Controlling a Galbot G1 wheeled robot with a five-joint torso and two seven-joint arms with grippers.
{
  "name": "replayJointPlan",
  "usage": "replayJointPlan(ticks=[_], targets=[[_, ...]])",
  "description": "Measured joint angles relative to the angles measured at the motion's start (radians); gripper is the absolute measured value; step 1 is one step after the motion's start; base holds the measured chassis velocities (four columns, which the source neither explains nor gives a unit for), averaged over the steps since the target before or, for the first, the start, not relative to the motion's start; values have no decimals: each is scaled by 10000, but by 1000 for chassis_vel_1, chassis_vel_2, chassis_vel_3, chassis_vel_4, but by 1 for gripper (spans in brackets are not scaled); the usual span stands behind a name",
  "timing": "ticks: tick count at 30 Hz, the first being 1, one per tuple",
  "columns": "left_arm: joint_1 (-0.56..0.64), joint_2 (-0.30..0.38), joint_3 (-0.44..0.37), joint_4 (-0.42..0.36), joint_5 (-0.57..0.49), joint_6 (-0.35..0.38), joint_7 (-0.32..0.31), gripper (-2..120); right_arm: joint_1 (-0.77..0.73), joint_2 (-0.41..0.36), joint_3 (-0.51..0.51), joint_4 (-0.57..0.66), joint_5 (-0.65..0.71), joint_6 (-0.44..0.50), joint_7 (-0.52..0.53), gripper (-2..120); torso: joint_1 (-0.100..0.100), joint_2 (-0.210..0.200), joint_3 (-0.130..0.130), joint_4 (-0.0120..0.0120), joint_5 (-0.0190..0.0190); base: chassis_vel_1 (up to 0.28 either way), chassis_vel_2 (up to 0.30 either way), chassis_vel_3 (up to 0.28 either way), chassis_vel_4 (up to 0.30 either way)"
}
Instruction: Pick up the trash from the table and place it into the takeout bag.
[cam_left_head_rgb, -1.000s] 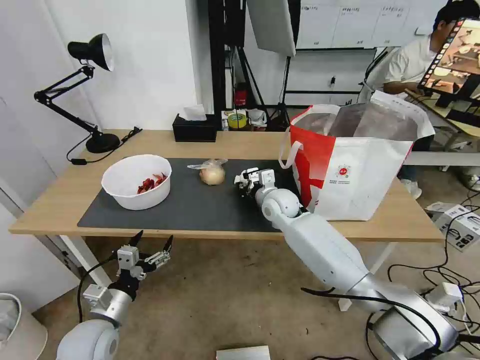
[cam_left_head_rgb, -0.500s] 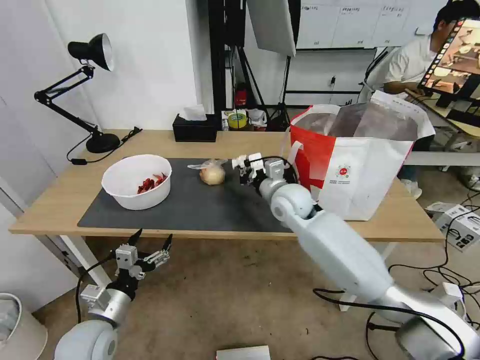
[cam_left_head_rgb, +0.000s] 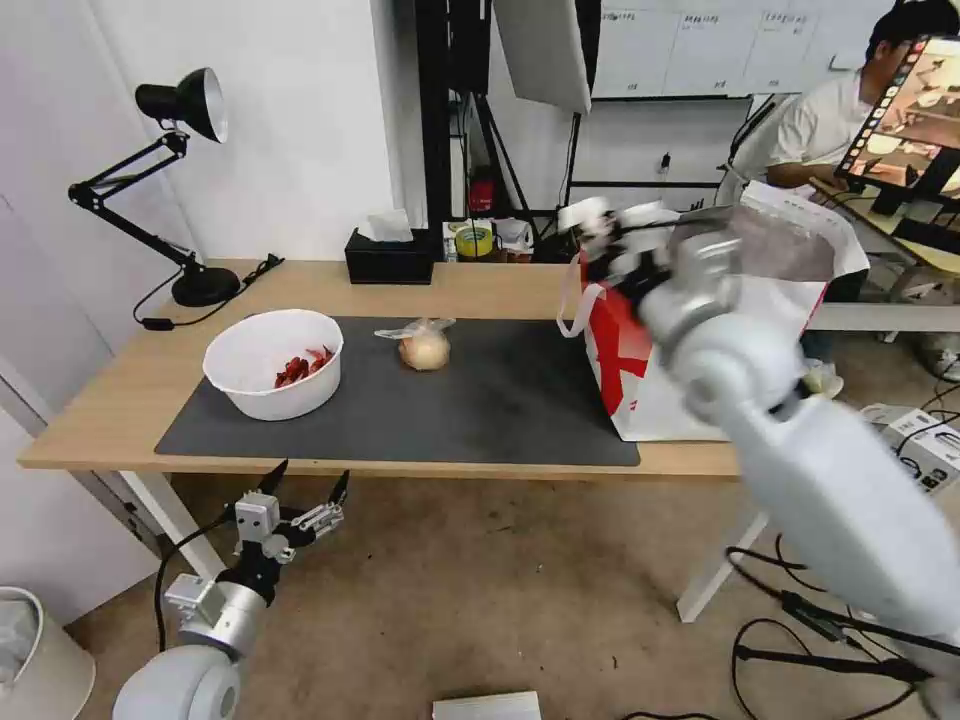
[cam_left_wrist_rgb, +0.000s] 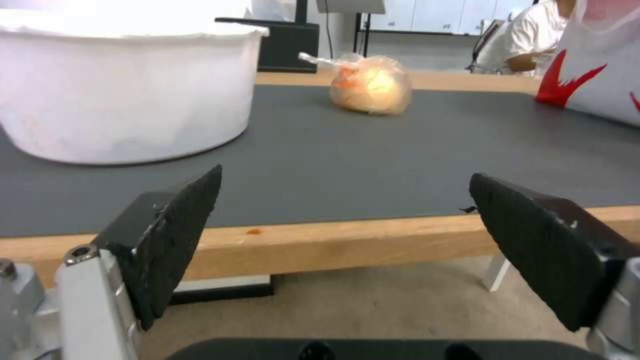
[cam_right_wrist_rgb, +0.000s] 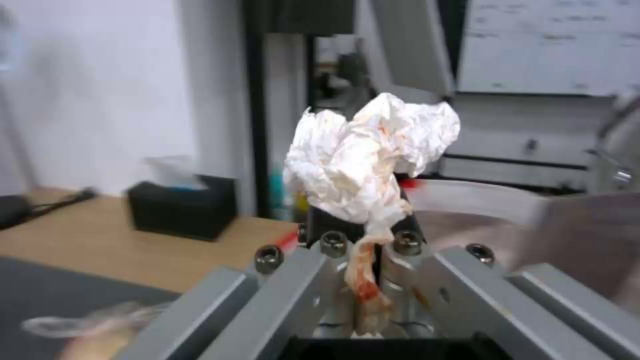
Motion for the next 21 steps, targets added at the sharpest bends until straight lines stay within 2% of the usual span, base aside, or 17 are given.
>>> replayJointPlan(ticks=[7,15,17,19,21], targets=[[30,2,145,-331,180,2,-1,100,-35,-609,608,-906,302,-446,115,0,0,0,1,0,2,0,0,0,0],[48,91,97,-440,145,3,0,100,-55,-538,639,-1263,492,-941,599,1,2,0,1,3,-1,0,0,0,0],[101,113,69,-517,104,3,2,100,-76,-527,696,-1180,501,-1179,735,13,2,0,1,3,0,0,0,0,0],[109,125,48,-533,90,3,8,100,-80,-550,725,-1125,505,-1341,737,16,3,0,1,3,-1,0,0,0,0],[132,157,24,-576,90,1,41,100,-84,-633,751,-1016,504,-1624,672,25,2,0,2,2,-2,0,0,0,0]])
